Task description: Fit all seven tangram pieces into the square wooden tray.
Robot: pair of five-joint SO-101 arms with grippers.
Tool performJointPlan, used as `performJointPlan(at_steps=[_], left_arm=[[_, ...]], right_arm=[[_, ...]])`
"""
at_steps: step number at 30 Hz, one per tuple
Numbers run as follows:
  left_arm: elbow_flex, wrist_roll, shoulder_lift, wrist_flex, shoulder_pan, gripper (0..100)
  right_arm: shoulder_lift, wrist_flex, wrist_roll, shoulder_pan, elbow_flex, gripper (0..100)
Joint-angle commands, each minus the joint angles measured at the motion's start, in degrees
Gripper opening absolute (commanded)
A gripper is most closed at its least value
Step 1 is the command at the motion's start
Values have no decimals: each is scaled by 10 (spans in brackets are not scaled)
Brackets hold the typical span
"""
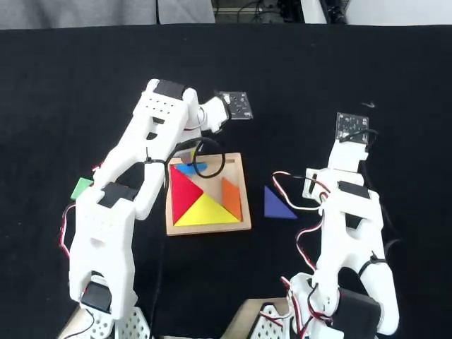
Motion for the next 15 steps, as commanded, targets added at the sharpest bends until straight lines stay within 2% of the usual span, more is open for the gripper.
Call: performJointPlan(at_steps=[1,7,15], left_arm=[[-48,1,-13,53,17,173],[-78,4,-13,76,39,173],[-53,26,13,27,75,173]], right_arm=[[-2,-9,0,4,-37,12],[-2,-9,0,-11,-36,12],[-2,-9,0,-10,-36,12]])
